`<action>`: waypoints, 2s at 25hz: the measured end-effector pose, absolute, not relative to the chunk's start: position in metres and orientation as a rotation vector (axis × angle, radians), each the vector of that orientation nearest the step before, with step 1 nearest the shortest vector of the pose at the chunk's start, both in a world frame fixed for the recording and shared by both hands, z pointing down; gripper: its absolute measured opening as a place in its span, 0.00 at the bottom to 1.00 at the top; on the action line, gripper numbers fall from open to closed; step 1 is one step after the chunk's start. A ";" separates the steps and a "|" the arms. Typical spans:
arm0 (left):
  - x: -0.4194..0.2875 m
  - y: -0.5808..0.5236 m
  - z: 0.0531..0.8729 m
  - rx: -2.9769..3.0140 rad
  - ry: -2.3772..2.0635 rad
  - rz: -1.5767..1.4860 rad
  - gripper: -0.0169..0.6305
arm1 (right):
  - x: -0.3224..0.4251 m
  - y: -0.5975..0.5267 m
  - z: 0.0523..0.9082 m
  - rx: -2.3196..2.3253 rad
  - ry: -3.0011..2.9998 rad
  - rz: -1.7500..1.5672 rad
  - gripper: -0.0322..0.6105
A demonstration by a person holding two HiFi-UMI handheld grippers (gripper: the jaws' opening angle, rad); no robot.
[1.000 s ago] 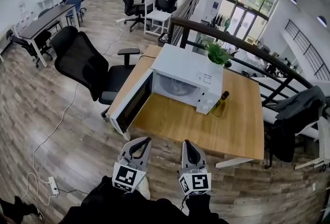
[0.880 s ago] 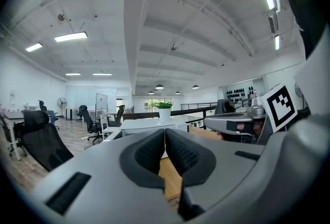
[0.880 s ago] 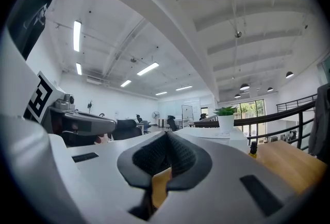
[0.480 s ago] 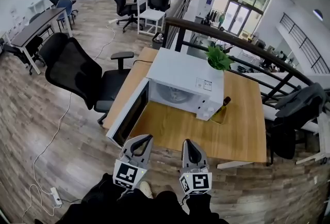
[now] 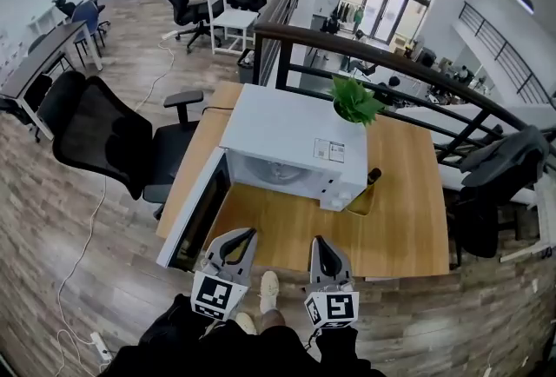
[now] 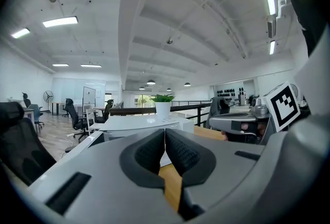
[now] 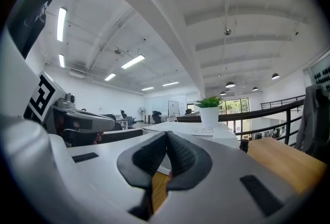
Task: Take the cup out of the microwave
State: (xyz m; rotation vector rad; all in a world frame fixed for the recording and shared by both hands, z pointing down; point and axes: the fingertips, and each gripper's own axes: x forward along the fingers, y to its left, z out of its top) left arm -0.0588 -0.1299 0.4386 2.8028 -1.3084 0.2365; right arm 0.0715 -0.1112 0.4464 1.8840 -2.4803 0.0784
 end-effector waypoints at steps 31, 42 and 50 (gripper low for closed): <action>0.012 -0.336 0.612 2.595 -1.112 0.464 0.23 | 0.126 -0.276 0.585 1.798 -2.361 0.397 0.07; 0.033 -0.363 0.649 2.583 -1.035 0.517 0.30 | 0.135 -0.280 0.596 1.813 -2.340 0.449 0.07; 0.048 -0.379 0.656 2.615 -1.020 0.525 0.26 | 0.143 -0.282 0.604 1.793 -2.326 0.448 0.07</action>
